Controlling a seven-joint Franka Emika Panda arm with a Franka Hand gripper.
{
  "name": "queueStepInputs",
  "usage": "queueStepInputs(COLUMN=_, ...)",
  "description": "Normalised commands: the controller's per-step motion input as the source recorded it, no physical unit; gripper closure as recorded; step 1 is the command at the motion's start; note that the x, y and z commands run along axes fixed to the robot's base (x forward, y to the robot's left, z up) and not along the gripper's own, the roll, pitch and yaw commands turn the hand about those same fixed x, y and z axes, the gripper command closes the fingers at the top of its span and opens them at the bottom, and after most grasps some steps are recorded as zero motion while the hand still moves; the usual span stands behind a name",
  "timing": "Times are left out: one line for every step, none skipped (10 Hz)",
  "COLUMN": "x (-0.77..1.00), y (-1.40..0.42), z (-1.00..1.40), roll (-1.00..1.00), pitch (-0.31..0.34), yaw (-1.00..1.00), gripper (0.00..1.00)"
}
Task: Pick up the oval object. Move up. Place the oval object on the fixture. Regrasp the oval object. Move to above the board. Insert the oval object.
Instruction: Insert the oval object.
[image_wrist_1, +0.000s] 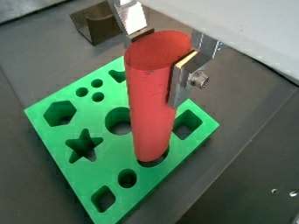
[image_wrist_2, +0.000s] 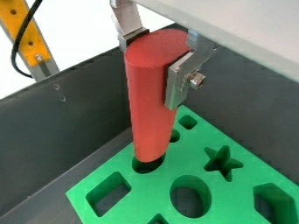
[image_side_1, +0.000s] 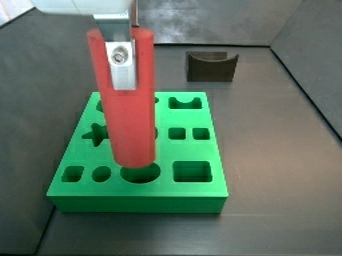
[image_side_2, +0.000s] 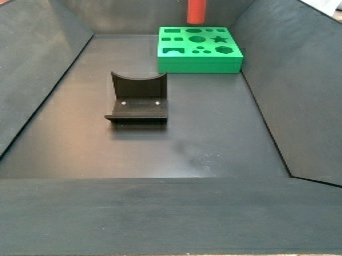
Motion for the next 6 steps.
queueStepInputs(x=0.03, y=0.0, z=-0.06, roll=-0.06, pitch=0.0, yaw=0.0, gripper=1.0)
queueStepInputs(x=0.0, y=-0.03, z=0.0, roll=0.0, pitch=0.0, yaw=0.0, gripper=1.0)
queueStepInputs(x=0.07, y=-0.01, z=-0.31, roll=0.1, pitch=0.0, yaw=0.11, gripper=1.0)
queueStepInputs(x=0.06, y=0.0, z=-0.28, roll=0.08, pitch=0.0, yaw=0.11, gripper=1.0)
queueStepInputs(x=0.09, y=0.0, z=-0.29, roll=0.05, pitch=0.0, yaw=0.1, gripper=1.0)
queueStepInputs(x=0.0, y=0.0, z=0.0, roll=0.0, pitch=0.0, yaw=0.03, gripper=1.0)
